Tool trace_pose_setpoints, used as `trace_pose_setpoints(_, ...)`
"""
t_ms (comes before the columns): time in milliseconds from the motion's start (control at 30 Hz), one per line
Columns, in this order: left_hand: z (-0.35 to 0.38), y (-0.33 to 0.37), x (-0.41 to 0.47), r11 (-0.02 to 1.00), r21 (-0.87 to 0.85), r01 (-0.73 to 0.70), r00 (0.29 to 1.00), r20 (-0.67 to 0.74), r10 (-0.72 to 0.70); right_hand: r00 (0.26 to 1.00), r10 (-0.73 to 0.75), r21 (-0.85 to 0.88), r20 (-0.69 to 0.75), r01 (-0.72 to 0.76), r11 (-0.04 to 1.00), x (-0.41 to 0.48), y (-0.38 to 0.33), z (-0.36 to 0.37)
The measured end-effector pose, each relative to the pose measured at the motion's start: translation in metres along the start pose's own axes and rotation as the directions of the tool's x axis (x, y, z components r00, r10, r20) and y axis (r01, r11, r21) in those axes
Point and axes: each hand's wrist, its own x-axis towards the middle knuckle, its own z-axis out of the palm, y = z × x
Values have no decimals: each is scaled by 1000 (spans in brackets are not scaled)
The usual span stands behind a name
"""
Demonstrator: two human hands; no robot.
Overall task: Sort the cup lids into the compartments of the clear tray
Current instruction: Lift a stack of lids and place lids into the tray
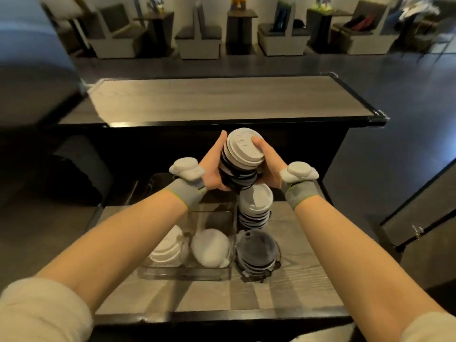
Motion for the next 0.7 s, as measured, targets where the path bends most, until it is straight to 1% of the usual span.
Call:
trace_pose_setpoints(67,-31,-4,-3,999,-23,-49,983,-179,44,999,33,-53,23,-32,998,6,7,26)
trace_pose_setpoints(100,-38,-7,-3,996,-46,-72,976,-210,61,999,42,-71,27,-40,997,8,10,30)
trace_pose_setpoints(167,-62,-12,-8,984,-122,-134,973,-205,107,995,51,-121,89,-40,992,14,16,50)
trace_pose_setpoints(267,-101,-15,-21,957,-238,-165,973,-198,119,985,75,-151,158,-51,987,24,24,78)
trace_pose_setpoints(333,-125,-19,-29,949,-269,-168,978,-165,126,975,88,-182,205,-50,982,30,30,95)
trace_pose_setpoints(400,-150,-21,-37,946,-279,-165,984,-118,136,972,86,-221,221,-36,975,38,38,115)
trace_pose_setpoints(467,-166,-25,-40,947,-284,-148,988,-81,130,973,29,-265,231,34,964,42,45,125)
trace_pose_setpoints(533,-182,-28,-43,945,-298,-135,990,-88,114,964,-42,-332,262,131,934,47,49,138)
trace_pose_setpoints(600,-197,-31,-43,940,-309,-145,988,-89,123,957,-152,-449,248,252,857,51,51,150)
trace_pose_setpoints(633,-203,-34,-42,938,-309,-157,987,-94,134,947,-238,-503,218,318,803,54,51,155)
trace_pose_setpoints(667,-209,-36,-41,936,-310,-166,985,-104,140,923,-328,-536,201,384,752,57,51,159)
trace_pose_setpoints(700,-214,-38,-39,933,-319,-168,984,-109,140,893,-395,-544,215,446,711,58,51,164)
